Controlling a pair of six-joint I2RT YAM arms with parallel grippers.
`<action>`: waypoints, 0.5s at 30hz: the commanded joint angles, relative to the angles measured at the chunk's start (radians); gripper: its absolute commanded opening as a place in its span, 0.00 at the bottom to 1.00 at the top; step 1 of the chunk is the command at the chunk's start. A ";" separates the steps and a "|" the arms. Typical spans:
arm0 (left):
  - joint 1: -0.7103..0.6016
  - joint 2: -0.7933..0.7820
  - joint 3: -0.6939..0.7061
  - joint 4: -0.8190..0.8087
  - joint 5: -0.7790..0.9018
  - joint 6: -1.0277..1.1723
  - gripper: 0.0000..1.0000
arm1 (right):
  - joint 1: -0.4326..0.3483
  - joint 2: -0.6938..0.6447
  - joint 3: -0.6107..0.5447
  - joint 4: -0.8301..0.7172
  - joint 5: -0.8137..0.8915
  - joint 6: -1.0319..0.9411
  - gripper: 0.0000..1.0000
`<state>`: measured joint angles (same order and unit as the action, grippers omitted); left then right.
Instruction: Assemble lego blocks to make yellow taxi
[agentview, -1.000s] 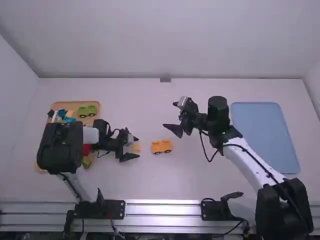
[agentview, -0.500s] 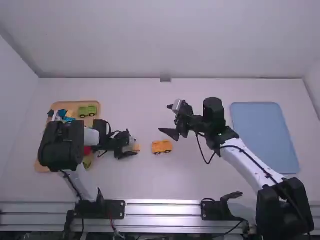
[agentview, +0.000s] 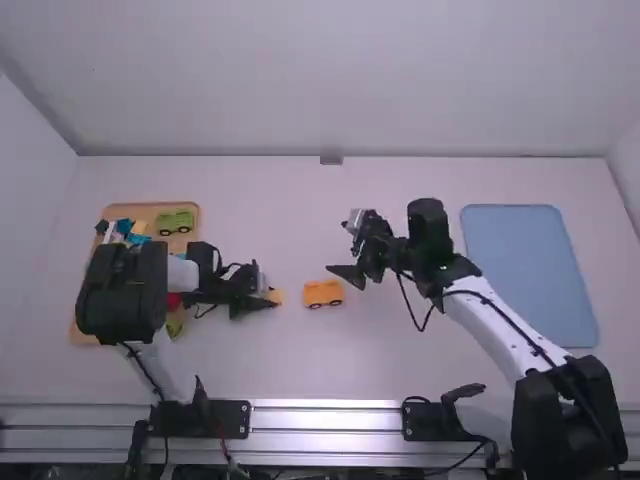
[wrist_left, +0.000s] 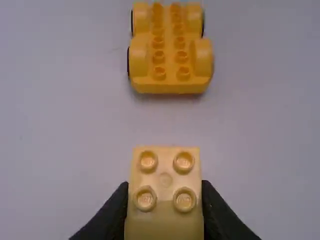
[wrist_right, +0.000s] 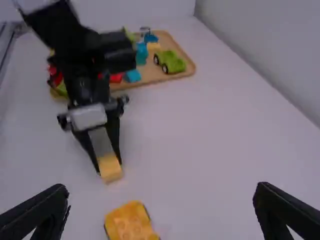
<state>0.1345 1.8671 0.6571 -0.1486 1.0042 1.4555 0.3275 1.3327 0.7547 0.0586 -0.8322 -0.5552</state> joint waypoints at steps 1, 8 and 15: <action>-0.003 -0.094 0.006 -0.033 0.090 0.000 0.24 | -0.020 0.004 -0.010 -0.049 -0.082 -0.190 0.99; -0.109 -0.362 0.005 -0.150 0.068 -0.034 0.08 | -0.047 0.177 -0.009 0.050 -0.205 -0.301 0.99; -0.289 -0.395 0.003 0.033 -0.103 -0.409 0.08 | -0.039 0.460 0.018 0.068 -0.299 -0.545 0.99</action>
<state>-0.1135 1.4654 0.6571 -0.1314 0.9665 1.2243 0.2844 1.7443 0.7490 0.1276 -1.0542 -0.9710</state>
